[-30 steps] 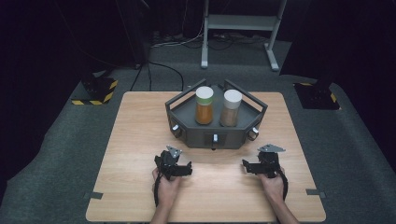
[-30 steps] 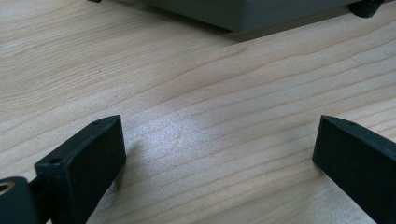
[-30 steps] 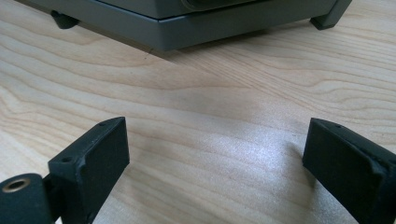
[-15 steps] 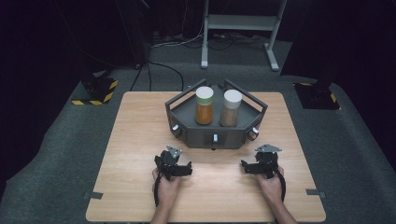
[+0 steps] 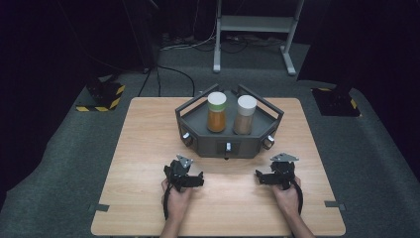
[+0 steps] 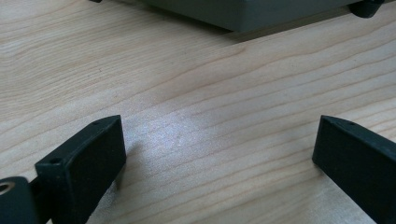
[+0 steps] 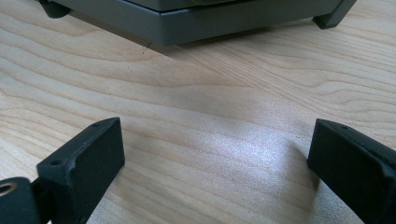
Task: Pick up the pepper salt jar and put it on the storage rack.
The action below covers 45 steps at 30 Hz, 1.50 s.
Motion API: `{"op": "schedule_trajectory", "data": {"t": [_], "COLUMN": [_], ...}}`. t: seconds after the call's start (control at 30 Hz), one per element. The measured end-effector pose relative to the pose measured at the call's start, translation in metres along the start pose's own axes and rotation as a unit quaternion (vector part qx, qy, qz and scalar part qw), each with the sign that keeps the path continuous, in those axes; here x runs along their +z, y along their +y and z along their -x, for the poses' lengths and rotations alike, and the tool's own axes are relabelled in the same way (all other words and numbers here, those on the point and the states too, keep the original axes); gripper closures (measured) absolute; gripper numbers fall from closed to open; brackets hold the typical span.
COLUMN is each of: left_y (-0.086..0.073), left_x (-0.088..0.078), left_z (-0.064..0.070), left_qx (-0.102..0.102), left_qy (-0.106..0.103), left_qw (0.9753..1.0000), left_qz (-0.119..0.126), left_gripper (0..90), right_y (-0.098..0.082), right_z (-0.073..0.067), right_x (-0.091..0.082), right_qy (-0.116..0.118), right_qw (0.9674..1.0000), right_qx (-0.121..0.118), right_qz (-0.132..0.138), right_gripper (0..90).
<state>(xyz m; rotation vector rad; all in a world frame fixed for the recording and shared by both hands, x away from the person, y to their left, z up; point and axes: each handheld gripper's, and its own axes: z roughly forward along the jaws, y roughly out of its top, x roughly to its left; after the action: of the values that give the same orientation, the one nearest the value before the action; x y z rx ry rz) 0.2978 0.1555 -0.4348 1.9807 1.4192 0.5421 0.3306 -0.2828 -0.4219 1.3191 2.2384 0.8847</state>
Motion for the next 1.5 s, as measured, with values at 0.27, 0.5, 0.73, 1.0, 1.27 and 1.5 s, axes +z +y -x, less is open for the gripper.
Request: {"op": "schedule_trajectory", "data": {"t": [0.27,0.5,0.73,1.0,1.27,1.5], "left_y": [0.0,0.0001,0.0002,0.0001,0.0002,0.0], "left_x": [0.0,0.0,0.0001,0.0001,0.0001,0.0002], "left_z": [0.0,0.0001,0.0004,0.0005,0.0004,0.0004], "left_qx": [0.0,0.0,-0.001,-0.001,-0.001,-0.001], "left_qy": [0.0,0.0,0.001,0.001,0.001,0.001], "left_qw": [1.0,1.0,1.0,1.0,1.0,1.0], "left_qz": [0.0,0.0,0.0,0.0,0.0,0.0], "left_gripper": [2.6,2.6,2.5,2.5,2.5,2.5], "right_y": [0.0,0.0002,0.0004,0.0004,0.0006,0.0007], "right_z": [-0.0001,-0.0006,-0.0012,-0.0012,-0.0018,-0.0022], "right_x": [0.0001,0.0003,0.0005,0.0005,0.0006,0.0007], "right_qy": [0.0,-0.002,-0.003,-0.003,-0.005,-0.005], "right_qw": [1.0,1.0,1.0,1.0,1.0,1.0], "right_qx": [0.0,0.001,0.003,0.003,0.004,0.004], "right_qz": [0.0,0.0,0.0,0.0,0.0,0.0], "right_gripper": [2.9,2.8,2.8,2.9,2.8,2.8]}}
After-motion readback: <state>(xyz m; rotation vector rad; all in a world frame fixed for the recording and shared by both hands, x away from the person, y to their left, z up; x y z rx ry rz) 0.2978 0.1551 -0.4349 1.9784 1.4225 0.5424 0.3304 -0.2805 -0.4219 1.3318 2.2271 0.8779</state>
